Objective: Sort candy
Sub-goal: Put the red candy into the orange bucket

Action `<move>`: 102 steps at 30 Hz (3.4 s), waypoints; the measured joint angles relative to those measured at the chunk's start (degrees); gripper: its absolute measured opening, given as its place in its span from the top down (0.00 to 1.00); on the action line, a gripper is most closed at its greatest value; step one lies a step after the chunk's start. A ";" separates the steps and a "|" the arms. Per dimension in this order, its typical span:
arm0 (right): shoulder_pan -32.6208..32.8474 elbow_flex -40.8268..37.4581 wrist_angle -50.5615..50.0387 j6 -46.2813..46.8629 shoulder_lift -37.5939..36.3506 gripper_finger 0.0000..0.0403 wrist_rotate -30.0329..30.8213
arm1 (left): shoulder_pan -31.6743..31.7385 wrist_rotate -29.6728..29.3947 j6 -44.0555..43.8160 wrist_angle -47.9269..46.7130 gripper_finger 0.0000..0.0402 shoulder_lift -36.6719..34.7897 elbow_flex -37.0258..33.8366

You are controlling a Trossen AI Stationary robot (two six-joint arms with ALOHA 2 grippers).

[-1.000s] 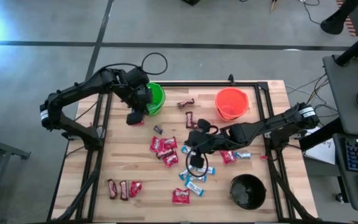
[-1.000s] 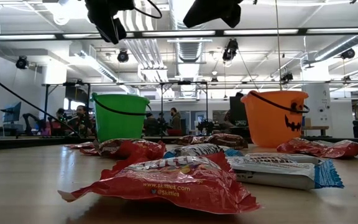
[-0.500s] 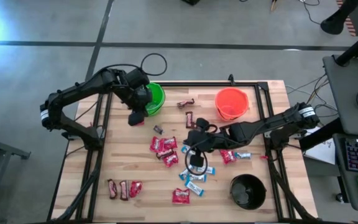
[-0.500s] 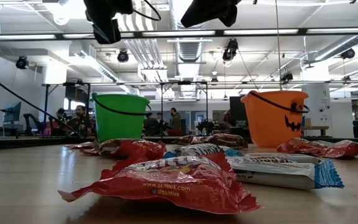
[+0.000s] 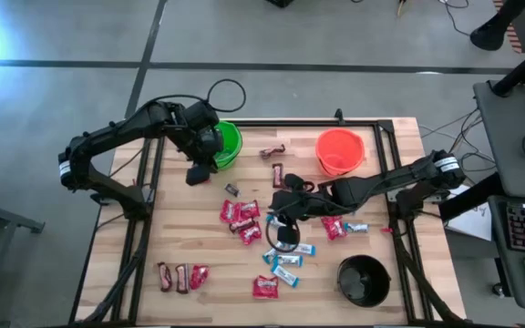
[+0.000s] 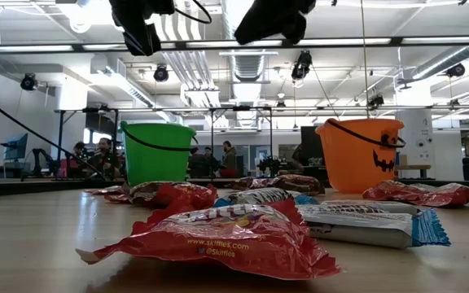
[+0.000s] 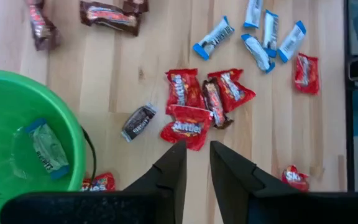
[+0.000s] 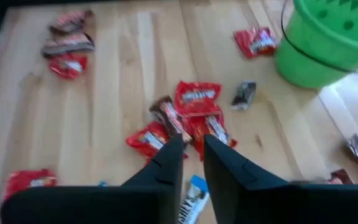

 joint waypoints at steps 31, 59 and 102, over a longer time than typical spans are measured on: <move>-1.27 -0.07 14.79 -1.51 18.61 0.51 -7.85 | -0.25 2.96 7.53 -6.21 0.85 -2.06 0.00; -1.30 -0.30 16.62 -0.92 22.22 0.52 -9.09 | -0.25 2.96 6.46 -5.72 0.85 -2.06 0.00; -2.77 0.46 19.41 -0.04 27.68 0.52 -11.61 | -0.26 2.95 5.81 -4.87 0.85 -2.06 0.00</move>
